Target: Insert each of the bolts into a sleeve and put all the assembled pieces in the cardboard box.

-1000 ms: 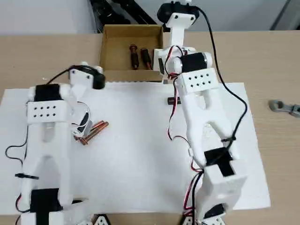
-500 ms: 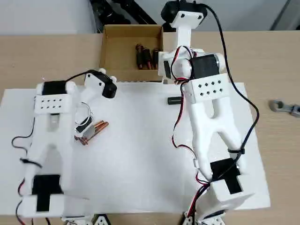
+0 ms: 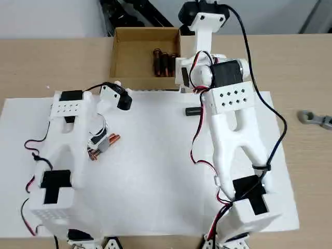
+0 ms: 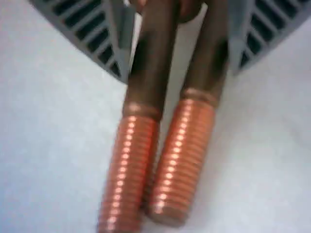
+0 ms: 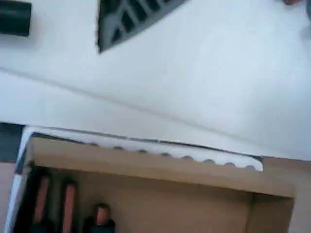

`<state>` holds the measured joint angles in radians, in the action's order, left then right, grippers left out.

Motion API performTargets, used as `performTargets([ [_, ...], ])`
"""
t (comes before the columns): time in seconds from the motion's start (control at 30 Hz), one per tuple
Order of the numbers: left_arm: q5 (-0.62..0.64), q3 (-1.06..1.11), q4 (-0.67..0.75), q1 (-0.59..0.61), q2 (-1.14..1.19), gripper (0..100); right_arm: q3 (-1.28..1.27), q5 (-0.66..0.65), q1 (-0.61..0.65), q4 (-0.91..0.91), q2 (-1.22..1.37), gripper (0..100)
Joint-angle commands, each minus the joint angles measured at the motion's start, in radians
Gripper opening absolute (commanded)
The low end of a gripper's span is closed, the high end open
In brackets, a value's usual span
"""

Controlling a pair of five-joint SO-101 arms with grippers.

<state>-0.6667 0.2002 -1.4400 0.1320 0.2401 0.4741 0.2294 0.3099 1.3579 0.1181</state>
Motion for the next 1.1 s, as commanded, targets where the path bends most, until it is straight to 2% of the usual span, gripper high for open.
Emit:
performTargets([
  [0.0,0.002,-0.031,0.037,0.000,0.038,12,0.044,-0.008,-0.004,-0.002,-0.058,20.1],
  [0.23,-0.020,-0.033,0.058,0.005,0.107,12,0.044,-0.008,-0.004,0.002,-0.059,20.1],
  [0.43,-0.031,-0.033,0.063,0.074,0.114,12,0.044,-0.008,-0.002,0.002,-0.059,20.1],
  [0.5,-0.066,-0.027,0.060,0.087,0.115,10,0.044,-0.008,-0.002,0.002,-0.059,20.1],
  [0.6,-0.103,-0.021,0.058,0.087,0.115,1,0.044,-0.008,-0.002,-0.002,-0.059,20.1],
  [0.83,-0.115,-0.016,0.057,0.086,0.114,0,0.044,-0.008,-0.002,-0.004,-0.059,19.9],
  [1.07,-0.216,-0.084,-0.084,0.023,0.097,0,0.044,-0.008,-0.002,-0.004,-0.059,19.9],
])
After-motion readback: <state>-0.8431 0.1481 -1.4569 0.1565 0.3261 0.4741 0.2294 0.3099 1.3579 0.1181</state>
